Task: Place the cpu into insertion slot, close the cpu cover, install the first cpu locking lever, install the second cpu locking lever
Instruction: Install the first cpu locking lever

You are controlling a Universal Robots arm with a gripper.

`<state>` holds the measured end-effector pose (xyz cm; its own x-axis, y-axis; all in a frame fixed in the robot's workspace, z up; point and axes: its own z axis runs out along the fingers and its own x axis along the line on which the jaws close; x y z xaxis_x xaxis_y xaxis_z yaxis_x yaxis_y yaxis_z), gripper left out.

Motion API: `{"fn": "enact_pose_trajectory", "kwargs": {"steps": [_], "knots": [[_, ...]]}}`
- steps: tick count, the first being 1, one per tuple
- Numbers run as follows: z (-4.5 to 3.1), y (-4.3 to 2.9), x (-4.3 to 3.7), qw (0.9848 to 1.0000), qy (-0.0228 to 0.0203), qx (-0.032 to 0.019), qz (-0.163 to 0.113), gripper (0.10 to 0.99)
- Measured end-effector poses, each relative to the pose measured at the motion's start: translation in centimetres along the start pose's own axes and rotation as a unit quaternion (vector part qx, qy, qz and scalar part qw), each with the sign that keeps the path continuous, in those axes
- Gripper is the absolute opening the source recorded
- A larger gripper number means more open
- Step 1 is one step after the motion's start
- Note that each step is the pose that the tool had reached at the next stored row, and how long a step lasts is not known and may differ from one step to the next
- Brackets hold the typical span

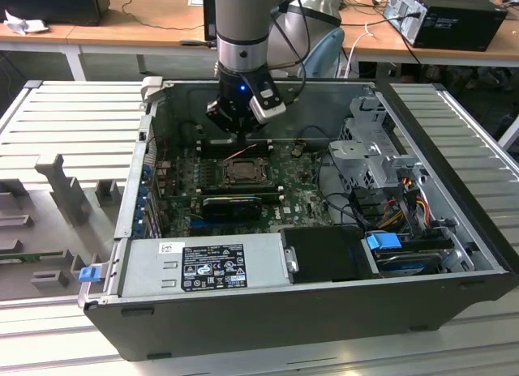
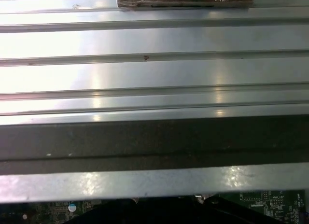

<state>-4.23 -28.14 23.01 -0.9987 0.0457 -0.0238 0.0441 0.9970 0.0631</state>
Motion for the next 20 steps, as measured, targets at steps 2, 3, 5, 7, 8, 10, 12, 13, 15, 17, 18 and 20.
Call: {"fn": "enact_pose_trajectory", "kwargs": {"steps": [2, 3, 5, 7, 8, 10, 12, 13, 15, 17, 18, 20], "knots": [[0.09, 0.0, -0.04, 1.0, 0.0, -0.0001, 0.0, 0.106], [0.15, -0.01, -0.07, 1.0, 0.0, -0.0001, -0.001, 0.106], [0.23, -0.01, -0.1, 1.0, 0.0001, -0.0001, -0.002, 0.106], [0.32, -0.01, -0.11, 1.0, 0.0001, -0.0002, -0.003, 0.106], [0.35, -0.02, -0.16, 1.0, 0.0002, -0.0002, -0.003, 0.106], [0.39, -0.01, -0.22, 1.0, 0.0002, -0.0002, -0.004, 0.106], [0.45, -0.01, -0.29, 1.0, 0.0003, -0.0003, -0.005, 0.106], [0.51, -0.01, -0.34, 1.0, 0.0003, -0.0004, -0.006, 0.106], [0.57, -0.01, -0.41, 1.0, 0.0004, -0.0004, -0.008, 0.106], [0.72, -0.02, -0.6, 0.9999, 0.0006, -0.0004, -0.01, 0.106], [0.81, -0.01, -0.78, 0.9999, 0.0007, -0.0004, -0.011, 0.106], [0.89, 0.0, -1.17, 0.9999, 0.0007, -0.0004, -0.012, 0.106]]}}
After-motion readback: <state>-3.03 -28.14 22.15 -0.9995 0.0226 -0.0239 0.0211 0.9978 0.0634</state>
